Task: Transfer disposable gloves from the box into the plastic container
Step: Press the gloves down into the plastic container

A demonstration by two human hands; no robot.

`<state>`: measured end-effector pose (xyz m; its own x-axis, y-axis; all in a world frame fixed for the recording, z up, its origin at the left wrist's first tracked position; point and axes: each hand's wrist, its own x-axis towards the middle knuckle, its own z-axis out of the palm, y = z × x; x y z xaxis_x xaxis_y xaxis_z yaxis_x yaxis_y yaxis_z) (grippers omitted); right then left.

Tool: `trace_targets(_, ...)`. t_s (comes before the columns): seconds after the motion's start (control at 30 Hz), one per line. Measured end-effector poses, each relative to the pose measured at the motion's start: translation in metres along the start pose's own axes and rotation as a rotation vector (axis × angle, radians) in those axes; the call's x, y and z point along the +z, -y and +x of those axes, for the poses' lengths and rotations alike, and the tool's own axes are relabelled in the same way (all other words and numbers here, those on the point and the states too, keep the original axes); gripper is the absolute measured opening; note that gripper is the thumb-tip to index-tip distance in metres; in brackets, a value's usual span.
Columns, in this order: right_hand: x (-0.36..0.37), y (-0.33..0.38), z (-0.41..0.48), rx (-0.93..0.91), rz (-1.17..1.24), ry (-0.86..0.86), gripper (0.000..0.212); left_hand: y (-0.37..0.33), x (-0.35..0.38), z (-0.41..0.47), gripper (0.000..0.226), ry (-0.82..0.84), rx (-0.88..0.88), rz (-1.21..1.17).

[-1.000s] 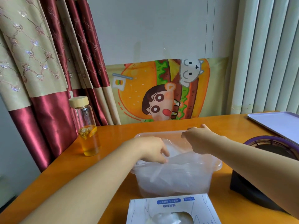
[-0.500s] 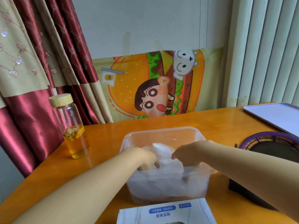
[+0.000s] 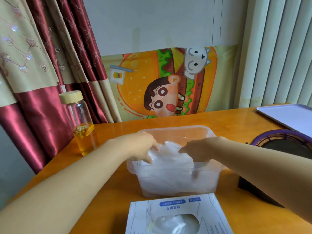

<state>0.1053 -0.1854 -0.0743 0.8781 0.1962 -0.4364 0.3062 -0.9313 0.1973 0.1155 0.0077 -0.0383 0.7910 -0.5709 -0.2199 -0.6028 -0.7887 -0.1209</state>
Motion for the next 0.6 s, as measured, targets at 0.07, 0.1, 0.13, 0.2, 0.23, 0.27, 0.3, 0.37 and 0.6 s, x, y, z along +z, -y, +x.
trace_targets(0.07, -0.006, 0.002, -0.019, -0.019, 0.027, -0.134, 0.082, 0.004, -0.005, -0.019, 0.044, -0.108, 0.012, -0.089)
trace_targets(0.1, -0.008, 0.003, -0.029, -0.038, 0.032, -0.249, 0.071, 0.004, -0.007, -0.031, 0.041, -0.152, 0.016, -0.126)
trace_targets(0.13, -0.011, 0.006, -0.040, -0.057, 0.046, -0.384, 0.060, 0.004, -0.007, -0.042, 0.038, -0.195, 0.022, -0.163)
trace_targets(0.2, -0.013, 0.013, -0.063, -0.112, 0.124, -0.629, 0.039, 0.002, -0.005, -0.063, 0.030, -0.293, 0.045, -0.257)
trace_targets(0.23, -0.012, 0.021, -0.077, -0.160, 0.164, -0.711, 0.031, -0.002, 0.000, -0.076, 0.025, -0.329, 0.057, -0.309)
trace_targets(0.27, -0.012, 0.028, -0.088, -0.213, 0.203, -0.761, 0.025, -0.005, 0.003, -0.083, 0.020, -0.350, 0.069, -0.350)
trace_targets(0.3, -0.008, 0.037, -0.100, -0.273, 0.241, -0.759, 0.021, -0.012, 0.009, -0.091, 0.016, -0.347, 0.080, -0.383)
trace_targets(0.37, 0.006, 0.052, -0.113, -0.379, 0.266, -0.608, 0.020, -0.024, 0.021, -0.102, 0.016, -0.274, 0.108, -0.404)
trace_targets(0.6, 0.061, 0.072, -0.103, -0.412, 0.181, -0.330, 0.035, -0.051, 0.081, -0.114, 0.081, 0.134, 0.113, -0.305)
